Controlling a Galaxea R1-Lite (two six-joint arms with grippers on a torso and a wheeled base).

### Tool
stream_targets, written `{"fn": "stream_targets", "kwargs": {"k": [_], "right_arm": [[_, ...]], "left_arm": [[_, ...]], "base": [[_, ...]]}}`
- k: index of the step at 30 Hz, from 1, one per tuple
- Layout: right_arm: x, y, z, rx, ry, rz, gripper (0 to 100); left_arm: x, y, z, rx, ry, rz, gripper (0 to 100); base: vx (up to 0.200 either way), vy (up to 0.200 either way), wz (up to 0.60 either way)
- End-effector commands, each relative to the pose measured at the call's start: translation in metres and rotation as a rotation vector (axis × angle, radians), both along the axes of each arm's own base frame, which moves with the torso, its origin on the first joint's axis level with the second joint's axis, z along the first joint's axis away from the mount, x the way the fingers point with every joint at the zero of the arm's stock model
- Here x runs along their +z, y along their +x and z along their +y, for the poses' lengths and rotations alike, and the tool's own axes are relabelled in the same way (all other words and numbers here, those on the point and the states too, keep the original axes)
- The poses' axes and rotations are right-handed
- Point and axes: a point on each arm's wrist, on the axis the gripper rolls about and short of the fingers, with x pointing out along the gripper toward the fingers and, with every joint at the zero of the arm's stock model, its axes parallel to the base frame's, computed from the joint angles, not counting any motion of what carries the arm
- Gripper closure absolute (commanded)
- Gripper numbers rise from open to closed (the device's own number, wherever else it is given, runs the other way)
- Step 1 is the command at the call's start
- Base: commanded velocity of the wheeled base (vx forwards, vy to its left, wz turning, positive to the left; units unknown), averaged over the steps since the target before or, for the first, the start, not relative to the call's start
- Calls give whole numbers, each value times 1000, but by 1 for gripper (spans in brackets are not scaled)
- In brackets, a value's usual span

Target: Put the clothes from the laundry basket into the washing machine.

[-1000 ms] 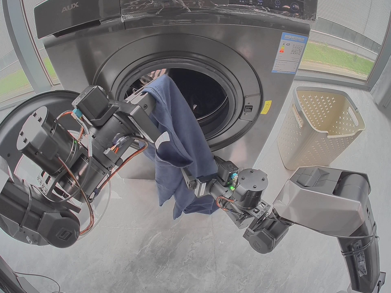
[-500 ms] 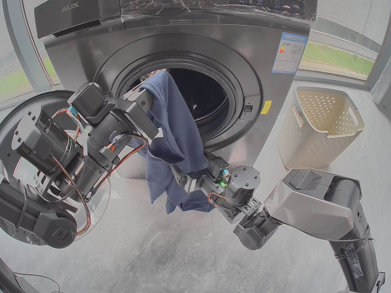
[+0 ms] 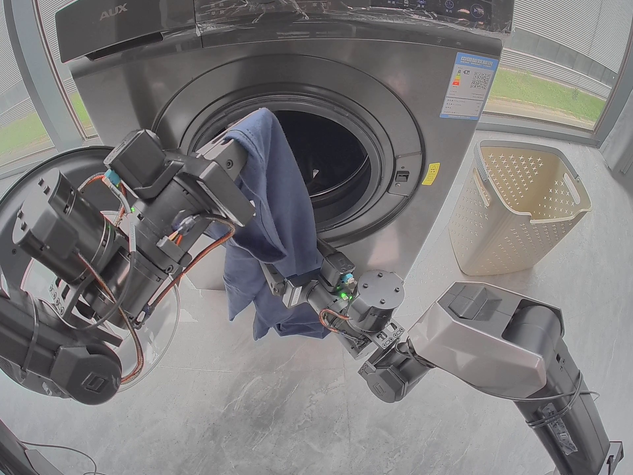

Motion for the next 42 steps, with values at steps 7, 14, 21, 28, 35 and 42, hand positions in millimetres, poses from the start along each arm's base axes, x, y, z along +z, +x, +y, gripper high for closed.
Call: {"fn": "stream_targets", "kwargs": {"k": [7,14,21,28,35,42], "right_arm": [[-6,2,1,-6,1,8,100],[11,-4,-28,-43,-5,40,100],[54,-19,-62,-77,8,34,100],[82,-25,-71,-89,39,-13,100],[96,-27,-71,-84,64,-44,100],[123,-28,-65,-72,123,-114,100]], "left_arm": [[0,0,0,-1,-2,4,100],[-11,14,11,66,20,36,100],[-47,30,36,122,122,140,100],[-103,33,55,121,381,222,100],[-141,34,52,97,455,348,100],[-171,40,44,72,506,434,100]], "base": [[0,0,0],[0,0,0],[0,0,0],[0,0,0],[0,0,0],[0,0,0]]}}
